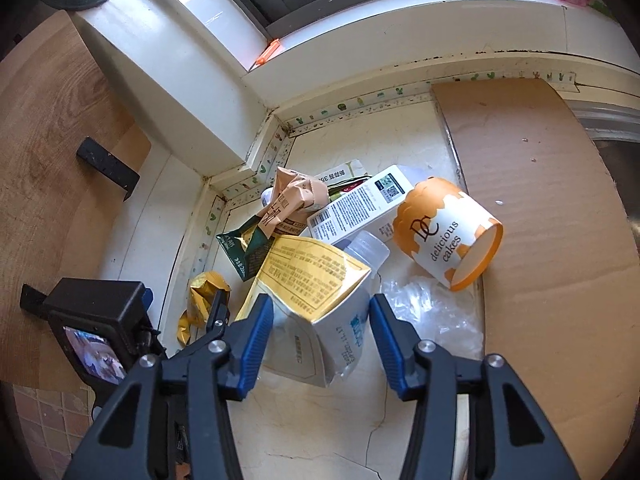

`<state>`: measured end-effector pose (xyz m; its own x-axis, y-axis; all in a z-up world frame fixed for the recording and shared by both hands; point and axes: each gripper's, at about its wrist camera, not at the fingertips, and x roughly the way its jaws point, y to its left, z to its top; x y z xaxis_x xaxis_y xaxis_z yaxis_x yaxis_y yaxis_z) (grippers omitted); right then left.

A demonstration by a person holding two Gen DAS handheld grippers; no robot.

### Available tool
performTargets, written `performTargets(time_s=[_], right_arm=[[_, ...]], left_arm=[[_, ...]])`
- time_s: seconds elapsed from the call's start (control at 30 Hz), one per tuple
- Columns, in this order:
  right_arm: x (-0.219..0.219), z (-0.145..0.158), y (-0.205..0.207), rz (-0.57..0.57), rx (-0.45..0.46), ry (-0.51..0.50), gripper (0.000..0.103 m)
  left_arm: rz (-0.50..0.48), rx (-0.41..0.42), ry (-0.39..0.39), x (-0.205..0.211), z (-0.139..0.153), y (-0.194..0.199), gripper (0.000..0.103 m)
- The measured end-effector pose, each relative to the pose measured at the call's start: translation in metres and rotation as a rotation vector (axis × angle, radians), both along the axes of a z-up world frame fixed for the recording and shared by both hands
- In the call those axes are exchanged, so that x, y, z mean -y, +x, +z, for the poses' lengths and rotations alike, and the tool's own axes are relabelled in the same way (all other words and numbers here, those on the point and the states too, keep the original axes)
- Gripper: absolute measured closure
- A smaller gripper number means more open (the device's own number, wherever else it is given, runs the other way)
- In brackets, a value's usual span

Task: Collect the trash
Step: 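Grasp the yellow snack bag with the left tool while the right tool grasps the Atomy paper bag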

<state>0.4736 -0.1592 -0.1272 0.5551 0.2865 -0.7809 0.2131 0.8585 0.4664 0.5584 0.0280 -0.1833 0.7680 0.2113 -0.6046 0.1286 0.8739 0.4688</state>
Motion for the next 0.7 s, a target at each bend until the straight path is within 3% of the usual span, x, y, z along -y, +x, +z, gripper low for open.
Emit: performTargets(time_s=[0.27, 0.4, 0.5, 0.67, 0.7], right_arm=[[0.001, -0.001, -0.003, 0.005, 0.007, 0.007, 0.054], [0.002, -0.001, -0.005, 0.003, 0.01, 0.012, 0.054], [0.002, 0.0, -0.007, 0.007, 0.016, 0.016, 0.054], [-0.002, 0.008, -0.011, 0.019, 0.041, 0.003, 0.055], [-0.003, 0.009, -0.011, 0.021, 0.046, 0.001, 0.055]], left_arm=[[0.042, -0.089, -0.075, -0.006, -0.008, 0.015, 0.012], [0.035, -0.114, -0.104, -0.004, -0.01, 0.018, 0.02], [0.032, -0.149, -0.149, -0.005, -0.009, 0.02, 0.032], [0.035, -0.197, -0.203, -0.006, -0.01, 0.023, 0.063], [0.038, -0.205, -0.213, -0.007, -0.01, 0.022, 0.063]])
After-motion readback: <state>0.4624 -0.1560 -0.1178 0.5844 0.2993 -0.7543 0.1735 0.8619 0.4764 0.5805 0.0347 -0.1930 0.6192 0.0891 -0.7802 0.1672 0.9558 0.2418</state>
